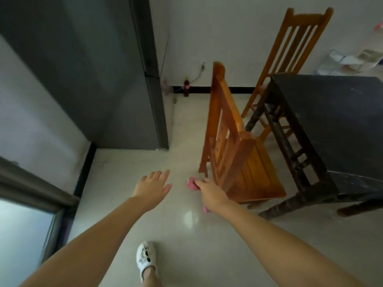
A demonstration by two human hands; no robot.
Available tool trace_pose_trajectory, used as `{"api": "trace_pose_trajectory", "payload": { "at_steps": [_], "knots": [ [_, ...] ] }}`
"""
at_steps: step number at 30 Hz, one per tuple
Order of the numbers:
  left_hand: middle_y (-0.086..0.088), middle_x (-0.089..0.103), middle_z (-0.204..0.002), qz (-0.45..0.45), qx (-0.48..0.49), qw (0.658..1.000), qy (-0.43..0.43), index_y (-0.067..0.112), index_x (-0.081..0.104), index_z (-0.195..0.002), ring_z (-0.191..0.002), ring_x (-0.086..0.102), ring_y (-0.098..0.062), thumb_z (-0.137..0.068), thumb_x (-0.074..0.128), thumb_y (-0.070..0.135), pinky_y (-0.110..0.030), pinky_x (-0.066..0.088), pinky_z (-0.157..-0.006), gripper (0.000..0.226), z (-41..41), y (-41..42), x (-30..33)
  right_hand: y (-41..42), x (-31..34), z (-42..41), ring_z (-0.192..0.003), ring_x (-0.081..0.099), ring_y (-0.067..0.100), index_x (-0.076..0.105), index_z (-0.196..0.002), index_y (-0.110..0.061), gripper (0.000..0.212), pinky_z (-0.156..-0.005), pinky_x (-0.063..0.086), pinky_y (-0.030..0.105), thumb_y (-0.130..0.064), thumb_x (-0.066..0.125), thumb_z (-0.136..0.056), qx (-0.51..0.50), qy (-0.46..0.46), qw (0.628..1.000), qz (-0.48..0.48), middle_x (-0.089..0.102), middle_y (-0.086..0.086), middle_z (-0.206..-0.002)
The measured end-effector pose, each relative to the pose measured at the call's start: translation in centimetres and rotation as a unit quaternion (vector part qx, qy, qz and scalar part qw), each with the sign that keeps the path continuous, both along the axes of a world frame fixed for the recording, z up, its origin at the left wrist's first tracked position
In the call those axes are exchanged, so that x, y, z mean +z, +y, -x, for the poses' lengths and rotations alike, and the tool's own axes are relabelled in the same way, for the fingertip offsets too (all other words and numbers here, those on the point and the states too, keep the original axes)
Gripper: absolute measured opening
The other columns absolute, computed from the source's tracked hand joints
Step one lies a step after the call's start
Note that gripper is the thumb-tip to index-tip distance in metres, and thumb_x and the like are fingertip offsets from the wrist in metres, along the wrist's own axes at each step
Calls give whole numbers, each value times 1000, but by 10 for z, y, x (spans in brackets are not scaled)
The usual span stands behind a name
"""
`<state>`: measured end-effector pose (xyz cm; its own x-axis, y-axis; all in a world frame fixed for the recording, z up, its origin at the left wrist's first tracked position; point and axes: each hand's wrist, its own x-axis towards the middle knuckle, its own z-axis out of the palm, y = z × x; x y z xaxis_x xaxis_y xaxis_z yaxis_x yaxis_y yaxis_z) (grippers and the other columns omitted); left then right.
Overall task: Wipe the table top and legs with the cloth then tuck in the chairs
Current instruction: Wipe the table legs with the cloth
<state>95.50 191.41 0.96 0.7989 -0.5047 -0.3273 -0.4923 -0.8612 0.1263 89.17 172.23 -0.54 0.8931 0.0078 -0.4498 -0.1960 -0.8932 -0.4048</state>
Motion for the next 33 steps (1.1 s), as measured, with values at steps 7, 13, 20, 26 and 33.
{"api": "trace_pose_trajectory", "payload": {
  "at_steps": [7, 13, 20, 26, 33],
  "knots": [
    [-7, 28, -149, -29, -23, 999, -34, 19, 15, -145, -136, 27, -24, -99, 22, 43, -39, 22, -110, 53, -106, 61, 28, 47, 23, -133, -121, 47, 33, 30, -140, -17, 67, -102, 42, 44, -2, 60, -82, -13, -46, 998, 51, 38, 11, -140],
    [-9, 31, -146, -34, -120, 989, -84, 16, 17, -145, -134, 28, -24, -98, 23, 41, -40, 21, -109, 53, -208, 45, 49, 40, 44, -221, -119, 47, 29, 37, -136, -19, 50, -102, 39, 44, -11, 50, -88, -37, -74, 989, 122, 39, 8, -135],
    [-11, 38, -139, -21, -190, 976, -109, 16, 22, -142, -129, 34, -25, -98, 26, 42, -40, 27, -105, 52, -312, -41, 57, -15, 63, -315, -119, 48, 29, 33, -133, -21, 62, -100, 43, 42, 0, 58, -80, -92, -142, 979, 114, 35, 9, -137],
    [-12, 39, -139, -6, -224, 965, -134, 16, 24, -140, -127, 37, -26, -97, 27, 43, -40, 33, -101, 50, -408, -136, 82, -85, 94, -423, -124, 42, 29, 33, -136, -20, 62, -104, 39, 47, -6, 57, -82, -146, -160, 972, 87, 29, 11, -143],
    [-12, 41, -138, -2, -271, 948, -170, 15, 28, -140, -128, 37, -27, -97, 26, 43, -39, 32, -101, 51, -498, -236, 103, -202, 137, -492, -118, 47, 33, 34, -131, -20, 63, -99, 43, 52, 2, 57, -77, -201, -159, 958, 128, 28, 15, -143]
  ]
}}
